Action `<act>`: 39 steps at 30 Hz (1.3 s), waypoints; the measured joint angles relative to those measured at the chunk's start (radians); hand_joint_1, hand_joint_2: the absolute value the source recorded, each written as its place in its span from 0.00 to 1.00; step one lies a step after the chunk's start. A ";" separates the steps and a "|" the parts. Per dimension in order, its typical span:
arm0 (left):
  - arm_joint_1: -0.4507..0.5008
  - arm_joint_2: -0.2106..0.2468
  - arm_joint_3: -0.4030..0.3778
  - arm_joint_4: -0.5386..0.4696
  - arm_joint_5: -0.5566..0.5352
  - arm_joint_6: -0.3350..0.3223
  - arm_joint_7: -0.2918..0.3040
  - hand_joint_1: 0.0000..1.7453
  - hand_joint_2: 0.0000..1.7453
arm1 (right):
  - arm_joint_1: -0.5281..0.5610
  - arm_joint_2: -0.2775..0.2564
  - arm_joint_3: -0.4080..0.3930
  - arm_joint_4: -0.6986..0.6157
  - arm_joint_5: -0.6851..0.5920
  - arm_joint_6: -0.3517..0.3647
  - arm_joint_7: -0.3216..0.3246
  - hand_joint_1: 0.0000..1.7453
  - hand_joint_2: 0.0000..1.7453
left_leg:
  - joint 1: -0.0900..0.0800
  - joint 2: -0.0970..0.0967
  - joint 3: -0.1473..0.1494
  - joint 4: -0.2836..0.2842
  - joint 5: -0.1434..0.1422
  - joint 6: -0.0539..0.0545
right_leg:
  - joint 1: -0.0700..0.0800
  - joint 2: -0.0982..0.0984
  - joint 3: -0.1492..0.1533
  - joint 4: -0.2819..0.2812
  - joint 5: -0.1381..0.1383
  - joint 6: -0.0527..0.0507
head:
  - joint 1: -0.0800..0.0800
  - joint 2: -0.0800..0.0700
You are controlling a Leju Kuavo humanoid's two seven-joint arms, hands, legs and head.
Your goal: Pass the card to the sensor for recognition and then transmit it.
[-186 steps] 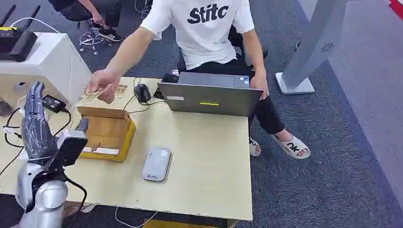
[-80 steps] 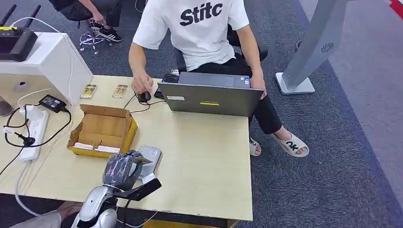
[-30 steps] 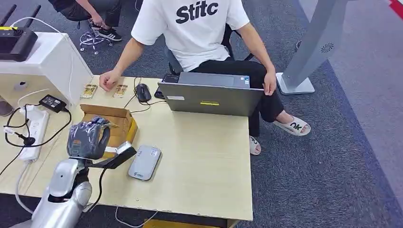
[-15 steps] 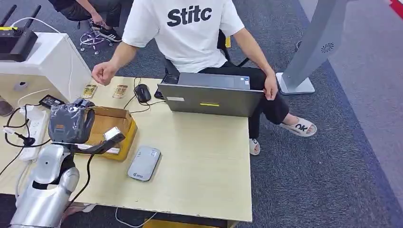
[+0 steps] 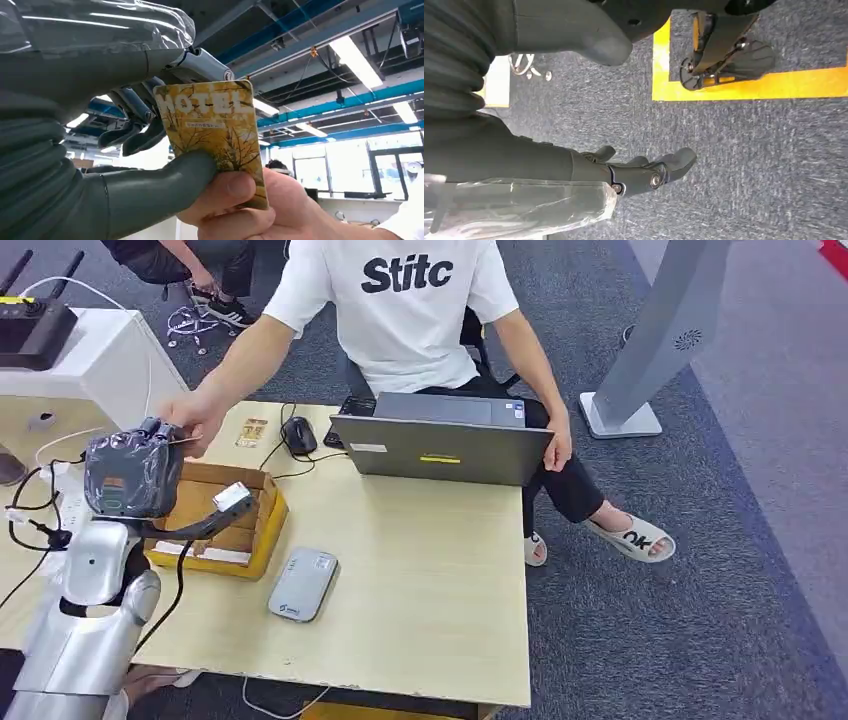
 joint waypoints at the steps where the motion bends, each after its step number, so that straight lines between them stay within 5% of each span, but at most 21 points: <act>1: 0.000 -0.001 0.000 0.000 -0.005 0.000 0.003 1.00 1.00 | 0.001 0.000 0.000 0.000 0.001 -0.001 0.000 0.00 1.00 | 0.000 0.000 0.000 0.000 0.000 0.000 | 0.000 0.001 0.000 0.000 0.000 0.000 | 0.000 0.000; 5: 0.000 -0.003 0.000 0.001 -0.012 -0.001 0.010 0.95 1.00 | 0.003 0.000 0.000 0.000 0.001 0.000 0.002 0.00 1.00 | 0.000 0.004 0.000 0.000 0.000 0.000 | 0.000 0.004 -0.001 0.000 0.000 0.000 | 0.000 0.000; 6: 0.000 -0.003 0.000 0.002 -0.012 -0.001 0.012 0.00 1.00 | 0.003 0.000 0.000 0.000 0.001 0.001 0.001 0.00 1.00 | 0.000 0.004 0.000 0.000 -0.001 0.000 | 0.000 0.004 -0.001 0.000 0.000 0.000 | 0.000 0.000; 17: 0.000 -0.005 0.000 0.005 -0.035 0.008 0.058 0.00 1.00 | 0.004 0.000 -0.008 0.000 0.002 0.000 -0.006 0.00 1.00 | 0.000 0.003 0.000 0.000 -0.002 0.000 | 0.000 0.003 -0.001 0.000 0.000 0.000 | 0.000 0.000; 31: 0.000 -0.003 0.000 0.006 -0.006 -0.044 0.019 0.00 1.00 | 0.007 0.000 -0.025 0.000 0.002 0.000 0.001 0.00 1.00 | 0.000 0.003 0.000 0.000 -0.001 0.000 | 0.000 0.003 -0.001 0.000 0.000 0.000 | 0.000 0.000; 39: 0.027 0.026 0.001 -0.004 0.025 -0.015 0.026 0.00 1.00 | 0.010 0.000 -0.034 0.000 0.001 -0.004 0.009 0.00 1.00 | 0.000 0.003 -0.001 0.000 -0.001 0.000 | 0.000 0.003 0.000 0.000 0.000 0.000 | 0.000 0.000</act>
